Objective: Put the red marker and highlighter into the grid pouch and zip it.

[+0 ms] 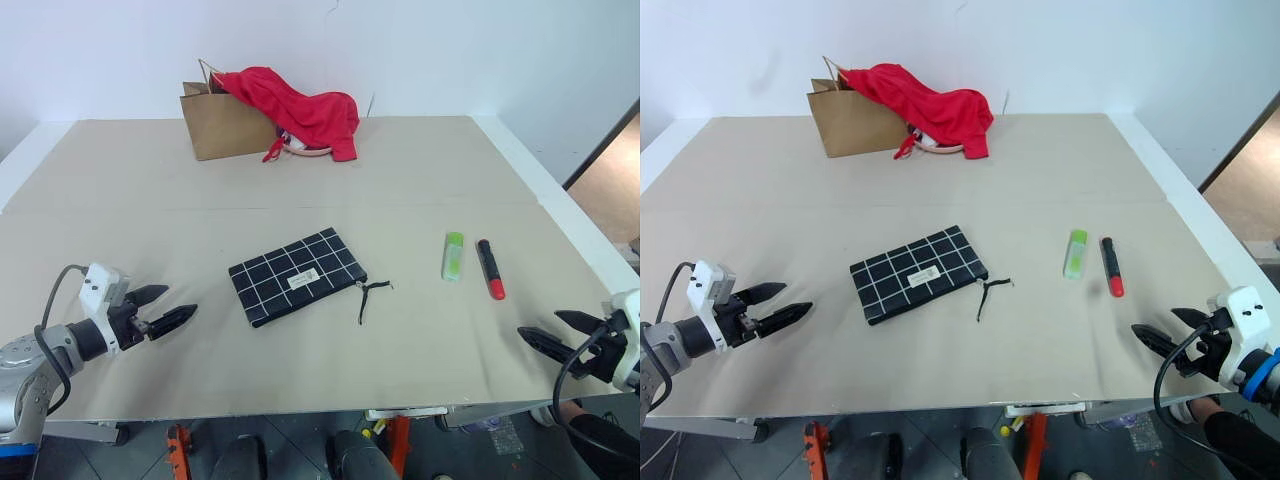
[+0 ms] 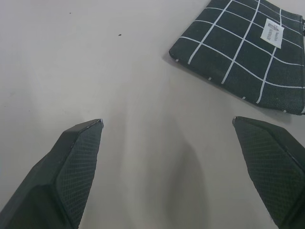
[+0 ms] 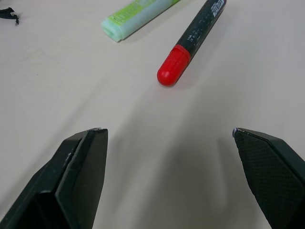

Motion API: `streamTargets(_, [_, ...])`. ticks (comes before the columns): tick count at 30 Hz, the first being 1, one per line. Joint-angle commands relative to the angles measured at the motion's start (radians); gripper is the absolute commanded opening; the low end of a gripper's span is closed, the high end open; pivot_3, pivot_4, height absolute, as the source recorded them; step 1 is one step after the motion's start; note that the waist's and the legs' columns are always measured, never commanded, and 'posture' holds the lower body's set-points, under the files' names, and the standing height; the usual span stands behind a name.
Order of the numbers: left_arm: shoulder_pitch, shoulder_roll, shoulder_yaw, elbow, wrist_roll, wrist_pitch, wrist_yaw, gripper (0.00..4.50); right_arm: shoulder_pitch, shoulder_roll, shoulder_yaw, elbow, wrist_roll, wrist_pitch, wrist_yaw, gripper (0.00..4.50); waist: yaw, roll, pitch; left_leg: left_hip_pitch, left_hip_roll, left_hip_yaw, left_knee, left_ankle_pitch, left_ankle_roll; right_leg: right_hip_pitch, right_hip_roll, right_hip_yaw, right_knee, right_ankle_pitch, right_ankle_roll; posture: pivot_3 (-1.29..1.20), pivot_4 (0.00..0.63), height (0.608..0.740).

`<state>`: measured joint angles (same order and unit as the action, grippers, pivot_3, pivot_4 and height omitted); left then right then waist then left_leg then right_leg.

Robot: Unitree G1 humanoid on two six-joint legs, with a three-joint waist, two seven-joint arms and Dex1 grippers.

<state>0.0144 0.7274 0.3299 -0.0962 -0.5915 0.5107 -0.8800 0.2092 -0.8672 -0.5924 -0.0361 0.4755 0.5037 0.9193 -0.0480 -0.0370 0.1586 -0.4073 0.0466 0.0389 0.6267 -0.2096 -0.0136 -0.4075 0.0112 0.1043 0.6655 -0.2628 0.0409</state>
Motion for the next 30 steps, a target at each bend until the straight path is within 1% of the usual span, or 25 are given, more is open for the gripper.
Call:
streamTargets(1, [-0.029,0.007,0.031,-0.019,-0.027,0.018,0.007,4.49,-0.023,-0.019,-0.009,-0.001,0.007,-0.004,0.006,4.50,0.000,0.000,0.000,0.000,0.000,0.000,0.000,0.000,0.000,0.000,0.000,0.000,0.000,0.000,0.000,0.00,0.150,0.740])
streamTargets(8, [-0.056,0.029,0.015,-0.003,-0.055,0.032,-0.067,4.49,-0.034,-0.007,0.005,-0.008,0.002,-0.002,-0.004,4.50,0.000,0.000,0.000,0.000,0.000,0.000,0.001,0.000,0.000,0.000,0.000,0.000,0.000,0.001,0.000,0.00,0.150,0.740])
streamTargets(13, [-0.076,0.035,-0.019,0.076,0.010,-0.041,-0.108,4.49,-0.042,-0.004,0.019,-0.020,0.004,0.005,-0.010,4.50,0.000,0.000,0.000,0.000,-0.001,0.000,0.001,0.000,0.000,0.000,0.000,0.000,0.000,0.001,0.000,0.00,0.150,0.740])
streamTargets(15, [-0.076,0.041,-0.038,0.110,0.054,-0.113,-0.144,4.49,-0.047,-0.005,0.026,-0.022,0.006,0.007,-0.012,4.50,0.000,0.000,0.000,0.000,-0.001,0.000,0.001,0.000,0.000,0.000,0.001,0.000,0.000,0.001,0.000,0.00,0.150,0.740])
streamTargets(18, [-0.079,0.050,-0.067,0.167,0.153,-0.318,-0.206,4.49,-0.059,-0.008,0.037,-0.030,0.011,0.012,-0.013,4.50,0.000,0.000,0.000,0.000,-0.001,0.000,0.001,0.000,0.000,0.000,0.001,0.000,0.000,0.001,0.000,0.00,0.150,0.740])
streamTargets(21, [-0.093,0.049,-0.075,0.202,0.204,-0.457,-0.236,4.49,-0.074,-0.009,0.045,-0.034,0.017,0.014,-0.003,4.50,0.000,0.000,0.000,0.000,0.000,0.001,0.001,0.000,0.000,0.000,0.001,0.000,0.000,0.001,0.000,0.00,0.150,0.740])
streamTargets(22, [-0.098,0.051,-0.080,0.215,0.223,-0.505,-0.245,4.50,-0.085,-0.008,0.044,-0.036,0.027,0.022,0.001,4.26,0.001,0.000,0.000,0.000,0.000,0.001,0.001,0.000,0.000,0.000,0.000,0.000,0.000,0.001,0.000,0.00,0.150,0.740])
streamTargets(25, [-0.111,0.055,-0.093,0.245,0.262,-0.609,-0.270,4.50,-0.107,-0.008,0.047,-0.056,0.054,0.038,0.019,3.36,0.001,0.000,0.000,0.000,0.000,0.001,0.001,0.000,0.000,0.000,0.000,0.000,0.000,0.001,0.000,0.00,0.150,0.740])
streamTargets(26, [-0.115,0.056,-0.096,0.252,0.271,-0.633,-0.274,4.50,-0.113,-0.008,0.050,-0.063,0.061,0.042,0.022,2.99,0.000,0.000,0.000,0.000,0.000,0.001,0.001,0.000,0.000,0.000,0.000,0.001,0.000,0.001,0.000,0.00,0.150,0.740])
streamTargets(28, [-0.121,0.055,-0.116,0.259,0.297,-0.712,-0.295,4.50,-0.168,0.000,0.078,-0.077,0.095,0.082,0.019,2.11,0.000,0.000,0.000,0.000,0.000,0.001,0.001,0.000,0.000,0.000,0.000,0.001,0.000,0.002,0.000,0.00,0.150,0.740])
streamTargets(29, [-0.120,0.058,-0.133,0.258,0.316,-0.753,-0.310,4.50,-0.208,0.006,0.106,-0.084,0.111,0.101,0.020,1.95,-0.001,0.001,0.000,0.000,0.000,0.001,0.001,0.000,0.000,0.000,0.000,0.001,0.000,0.002,0.000,0.00,0.150,0.740])
streamTargets(30, [-0.120,0.060,-0.148,0.259,0.331,-0.785,-0.321,4.50,-0.243,0.012,0.134,-0.090,0.121,0.116,0.020,1.49,-0.003,0.001,0.000,0.000,0.001,0.002,0.001,0.000,0.000,0.000,0.000,0.001,0.000,0.002,0.000,0.00,0.150,0.740])
